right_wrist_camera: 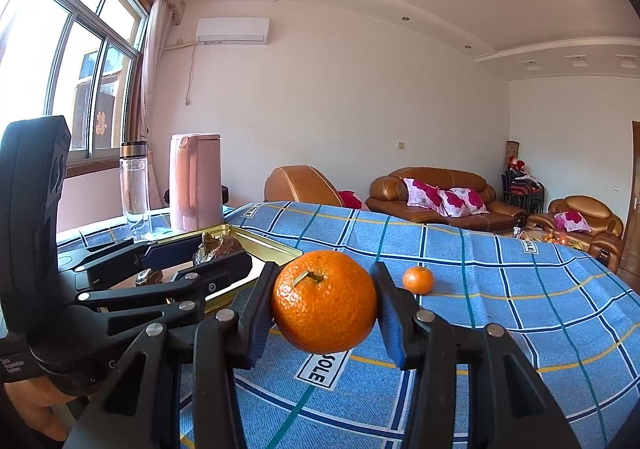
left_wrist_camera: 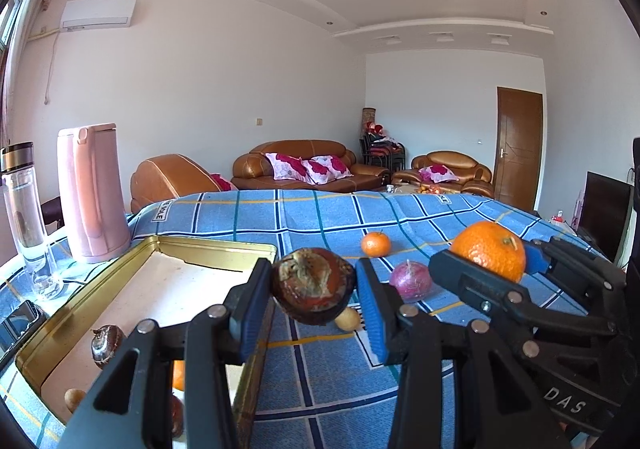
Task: Organize fruits
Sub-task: 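Lift and carry the dark fruit with left tool while right tool carries the orange to the tin, then lower and release the dark fruit into the tin while right tool releases the orange there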
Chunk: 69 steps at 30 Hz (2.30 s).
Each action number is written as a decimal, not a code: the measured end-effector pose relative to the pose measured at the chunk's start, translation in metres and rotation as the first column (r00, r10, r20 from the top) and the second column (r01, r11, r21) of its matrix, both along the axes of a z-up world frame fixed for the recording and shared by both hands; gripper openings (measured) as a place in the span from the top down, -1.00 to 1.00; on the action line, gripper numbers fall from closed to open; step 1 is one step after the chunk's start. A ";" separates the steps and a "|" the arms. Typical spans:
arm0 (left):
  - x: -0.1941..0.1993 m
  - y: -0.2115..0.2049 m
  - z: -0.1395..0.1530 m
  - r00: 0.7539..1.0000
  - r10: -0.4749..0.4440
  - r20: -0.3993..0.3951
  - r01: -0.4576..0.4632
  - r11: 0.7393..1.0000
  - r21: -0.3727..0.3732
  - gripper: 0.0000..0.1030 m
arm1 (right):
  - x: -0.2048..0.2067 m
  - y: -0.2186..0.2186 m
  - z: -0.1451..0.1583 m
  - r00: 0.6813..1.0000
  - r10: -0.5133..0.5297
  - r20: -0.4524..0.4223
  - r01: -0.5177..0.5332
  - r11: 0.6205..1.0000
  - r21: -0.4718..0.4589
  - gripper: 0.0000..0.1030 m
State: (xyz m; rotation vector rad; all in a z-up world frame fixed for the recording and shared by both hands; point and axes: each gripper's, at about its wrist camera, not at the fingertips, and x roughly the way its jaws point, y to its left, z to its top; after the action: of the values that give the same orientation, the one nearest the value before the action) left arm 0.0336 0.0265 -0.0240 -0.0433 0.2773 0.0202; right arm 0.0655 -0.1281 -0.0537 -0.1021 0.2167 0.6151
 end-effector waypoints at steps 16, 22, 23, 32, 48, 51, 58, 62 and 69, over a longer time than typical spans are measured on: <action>-0.013 0.052 0.004 0.993 0.114 -0.027 -0.114 0.993 -0.011 0.13 | -0.002 0.045 0.003 0.994 0.106 -0.004 -0.107 0.994 -0.028 0.06; -0.018 0.076 0.003 0.984 0.172 -0.044 -0.173 0.985 -0.014 0.13 | -0.003 0.067 0.004 0.988 0.152 -0.006 -0.152 0.987 -0.043 0.06; -0.019 0.081 0.004 0.982 0.180 -0.048 -0.181 0.983 -0.017 0.13 | -0.003 0.070 0.004 0.987 0.159 -0.008 -0.159 0.986 -0.044 0.06; -0.025 0.119 0.001 0.964 0.253 -0.080 -0.255 0.967 -0.025 0.13 | -0.003 0.097 0.000 0.976 0.213 -0.039 -0.215 0.975 -0.056 0.06; -0.031 0.150 -0.017 0.939 0.303 -0.160 -0.309 0.951 -0.014 0.13 | -0.006 0.138 -0.016 0.948 0.298 -0.114 -0.310 0.946 -0.101 0.06; -0.029 0.151 -0.019 0.937 0.302 -0.176 -0.308 0.951 -0.008 0.13 | -0.007 0.142 -0.015 0.941 0.314 -0.125 -0.327 0.940 -0.102 0.06; -0.027 0.153 -0.025 0.931 0.300 -0.206 -0.308 0.951 -0.007 0.13 | -0.004 0.152 -0.018 0.928 0.335 -0.166 -0.357 0.926 -0.126 0.06; -0.026 0.155 -0.027 0.930 0.295 -0.221 -0.305 0.952 -0.009 0.13 | -0.001 0.156 -0.021 0.916 0.349 -0.199 -0.378 0.916 -0.136 0.06; -0.022 0.155 -0.033 0.924 0.287 -0.254 -0.298 0.955 -0.005 0.13 | 0.000 0.162 -0.028 0.892 0.367 -0.264 -0.416 0.894 -0.165 0.06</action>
State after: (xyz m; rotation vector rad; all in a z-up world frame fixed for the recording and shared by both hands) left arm 0.0116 0.1816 -0.0570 -0.1261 0.5231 0.3196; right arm 0.0651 0.0337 -0.0816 -0.2939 0.4941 1.0113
